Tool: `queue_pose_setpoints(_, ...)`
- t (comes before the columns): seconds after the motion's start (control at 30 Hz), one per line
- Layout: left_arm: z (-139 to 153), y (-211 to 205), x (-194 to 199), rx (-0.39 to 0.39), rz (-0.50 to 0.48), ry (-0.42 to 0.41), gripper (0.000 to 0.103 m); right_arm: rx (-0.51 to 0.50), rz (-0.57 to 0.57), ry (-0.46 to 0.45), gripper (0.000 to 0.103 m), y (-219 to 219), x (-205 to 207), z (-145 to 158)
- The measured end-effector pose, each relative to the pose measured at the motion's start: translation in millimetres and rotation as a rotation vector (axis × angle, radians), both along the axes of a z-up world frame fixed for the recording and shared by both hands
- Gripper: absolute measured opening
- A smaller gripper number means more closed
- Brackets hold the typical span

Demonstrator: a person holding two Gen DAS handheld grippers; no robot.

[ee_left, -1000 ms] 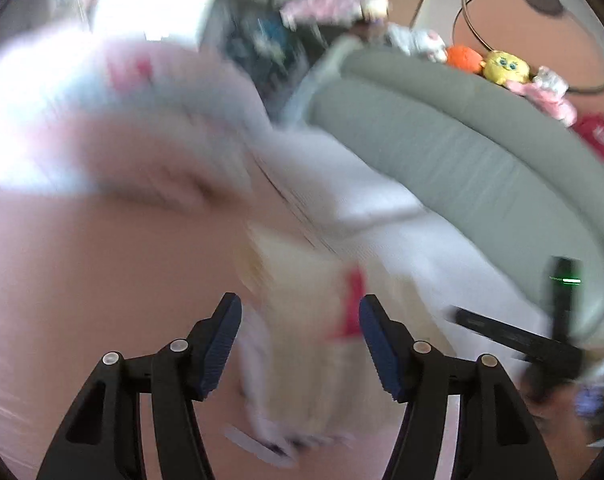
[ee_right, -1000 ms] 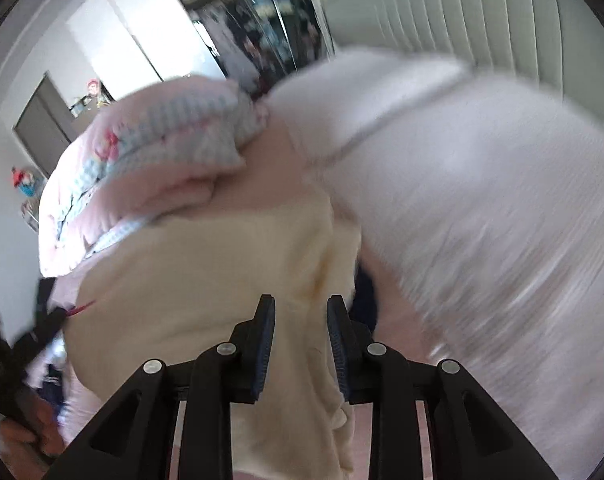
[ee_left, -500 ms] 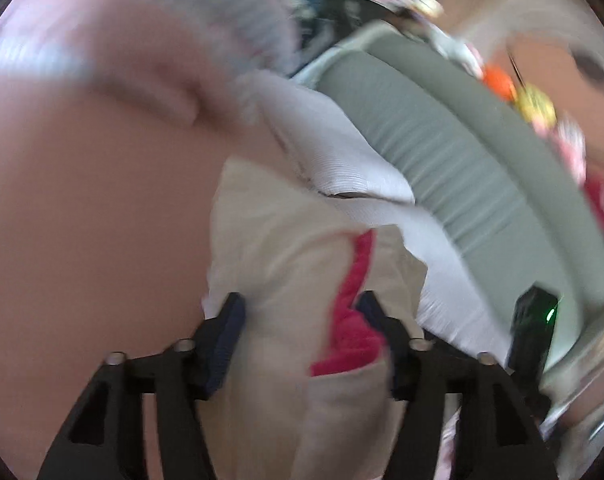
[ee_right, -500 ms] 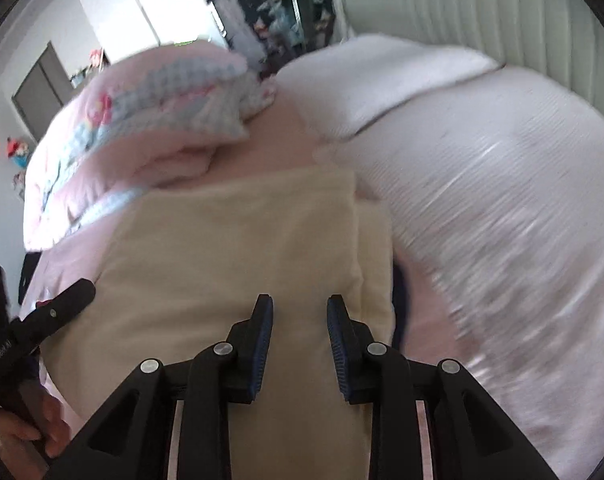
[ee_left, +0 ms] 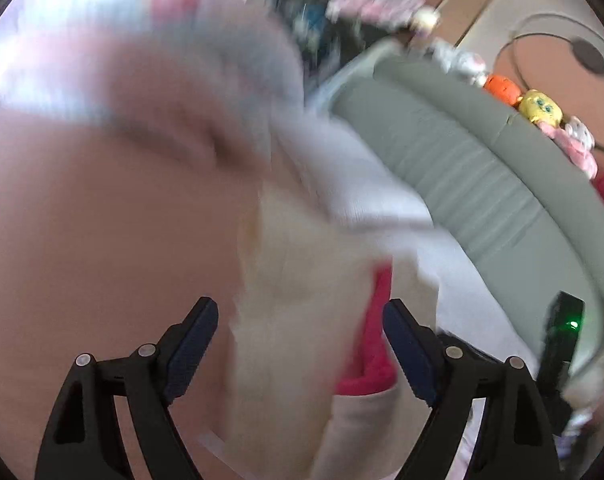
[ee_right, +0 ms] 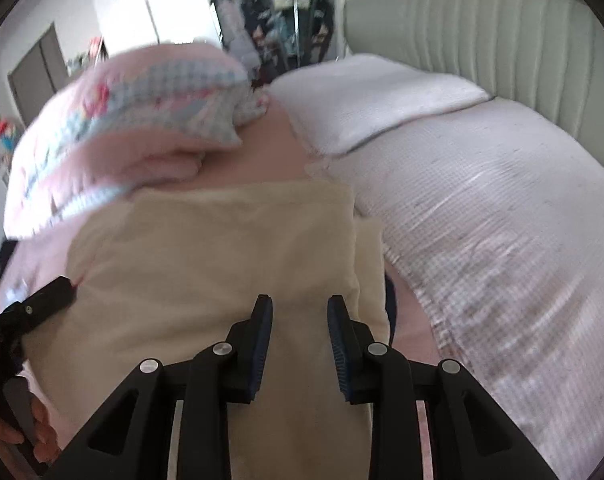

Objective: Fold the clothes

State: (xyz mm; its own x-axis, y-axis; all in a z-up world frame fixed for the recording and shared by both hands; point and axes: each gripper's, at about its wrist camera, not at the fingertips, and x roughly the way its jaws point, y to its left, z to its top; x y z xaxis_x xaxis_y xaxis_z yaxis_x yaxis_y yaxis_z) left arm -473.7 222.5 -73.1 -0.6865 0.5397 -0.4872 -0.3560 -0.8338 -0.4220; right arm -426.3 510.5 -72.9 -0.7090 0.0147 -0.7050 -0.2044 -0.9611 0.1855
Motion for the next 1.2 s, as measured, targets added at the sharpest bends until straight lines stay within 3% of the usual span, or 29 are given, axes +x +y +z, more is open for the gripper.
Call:
queue_pose_setpoints(0.03, 15, 5, 7, -0.036, -0.005, 0.07, 0.085, 0.007, -0.013, 0.013, 0.048, 0, 3, 7)
queue_pose_setpoints(0.1, 35, 21, 16, -0.13, -0.031, 0.171, 0.084, 0.021, -0.03, 0.038, 0.055, -1, 7, 19)
queue_pose_setpoints(0.2, 30, 55, 13, -0.303, -0.092, 0.174, 0.079, 0.055, -0.029, 0.02, 0.055, -8, 7, 25)
queue_pose_setpoints(0.3, 4, 74, 7, -0.438, -0.105, 0.113, 0.077, 0.072, -0.024, -0.026, 0.057, -14, 4, 23)
queue_pose_setpoints(0.47, -28, 43, -3, -0.356, 0.011, 0.015, 0.079, 0.054, -0.037, -0.106, 0.065, -11, 1, -11)
queue_pose_setpoints(0.6, -30, 34, -6, -0.316, 0.005, -0.037, 0.079, 0.052, -0.033, -0.106, 0.069, -13, 1, -22)
queue_pose_setpoints(0.83, 32, 2, 13, -0.195, -0.012, -0.004, 0.081, 0.103, -0.038, -0.083, 0.071, -26, 19, 27)
queue_pose_setpoints(0.9, 47, -8, 17, -0.182, -0.005, -0.031, 0.081, 0.109, -0.039, -0.077, 0.074, -35, 25, 41)
queue_pose_setpoints(1.0, 64, -15, 21, -0.212, -0.008, -0.103, 0.081, 0.103, -0.036, -0.081, 0.078, -52, 34, 56)
queue_pose_setpoints(1.17, 104, -41, 54, -0.29, -0.003, -0.039, 0.081, 0.111, 0.01, -0.071, 0.081, -99, 54, 80)
queue_pose_setpoints(1.2, 111, -52, 60, -0.303, 0.009, -0.033, 0.081, 0.119, 0.017, -0.064, 0.087, -109, 59, 85)
